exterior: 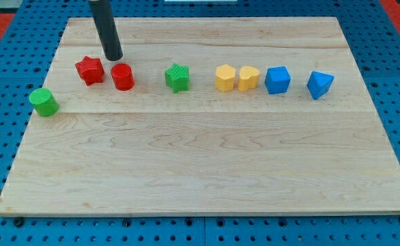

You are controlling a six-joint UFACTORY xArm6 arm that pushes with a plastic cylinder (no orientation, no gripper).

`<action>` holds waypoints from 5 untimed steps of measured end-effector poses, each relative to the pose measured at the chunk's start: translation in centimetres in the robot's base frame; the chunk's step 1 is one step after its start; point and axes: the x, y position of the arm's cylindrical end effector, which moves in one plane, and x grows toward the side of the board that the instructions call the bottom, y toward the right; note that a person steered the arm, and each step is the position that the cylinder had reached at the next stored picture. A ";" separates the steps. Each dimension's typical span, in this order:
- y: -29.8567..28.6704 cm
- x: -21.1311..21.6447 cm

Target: Move red star slightly down

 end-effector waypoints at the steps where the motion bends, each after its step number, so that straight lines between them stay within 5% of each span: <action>1: -3.1 0.4; 5: -9.0 4.6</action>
